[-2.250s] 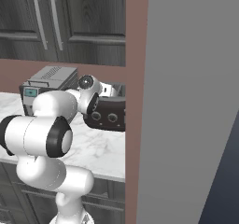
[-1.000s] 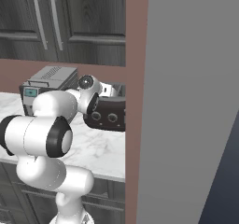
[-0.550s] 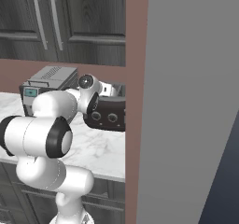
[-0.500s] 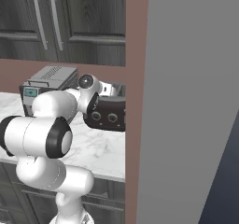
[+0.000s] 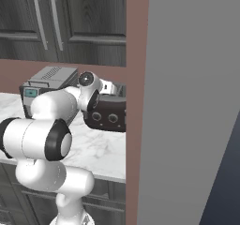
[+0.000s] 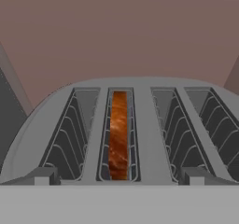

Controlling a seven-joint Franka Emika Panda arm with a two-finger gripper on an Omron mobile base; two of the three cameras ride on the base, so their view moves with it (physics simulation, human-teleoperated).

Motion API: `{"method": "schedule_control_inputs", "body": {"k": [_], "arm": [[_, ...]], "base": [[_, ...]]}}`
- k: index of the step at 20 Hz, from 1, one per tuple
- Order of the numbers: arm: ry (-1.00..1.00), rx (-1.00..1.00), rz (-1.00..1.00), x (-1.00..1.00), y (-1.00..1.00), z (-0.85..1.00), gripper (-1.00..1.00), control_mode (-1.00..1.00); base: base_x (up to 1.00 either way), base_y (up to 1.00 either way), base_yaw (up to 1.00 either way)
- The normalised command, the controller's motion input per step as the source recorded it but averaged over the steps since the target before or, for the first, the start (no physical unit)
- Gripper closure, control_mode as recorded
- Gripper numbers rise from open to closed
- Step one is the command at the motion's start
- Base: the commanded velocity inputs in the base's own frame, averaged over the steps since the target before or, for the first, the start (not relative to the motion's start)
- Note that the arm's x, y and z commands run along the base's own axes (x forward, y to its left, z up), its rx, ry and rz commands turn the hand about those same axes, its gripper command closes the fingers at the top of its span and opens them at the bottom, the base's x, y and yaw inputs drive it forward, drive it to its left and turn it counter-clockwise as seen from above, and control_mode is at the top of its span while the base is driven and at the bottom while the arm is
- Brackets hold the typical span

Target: Start the toaster. Once the lever pops up, take the bread to the plate on the dining counter.

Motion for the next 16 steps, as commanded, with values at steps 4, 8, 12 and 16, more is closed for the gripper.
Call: {"method": "schedule_control_inputs", "body": {"k": [4, 8, 12, 16], "arm": [[0.00, 0.00, 0.01, 0.07, 0.00, 0.00, -1.00, -1.00], [0.00, 0.00, 0.01, 0.16, 0.00, 0.00, -1.00, -1.00], [0.00, 0.00, 0.02, 0.14, 0.00, 0.00, -1.00, -1.00], [0.00, 0.00, 0.03, 0.08, 0.00, 0.00, -1.00, -1.00]], "base": [[0.00, 0.00, 0.00], [0.00, 0.00, 0.00], [0.00, 0.00, 0.00], [0.00, 0.00, 0.00]]}}
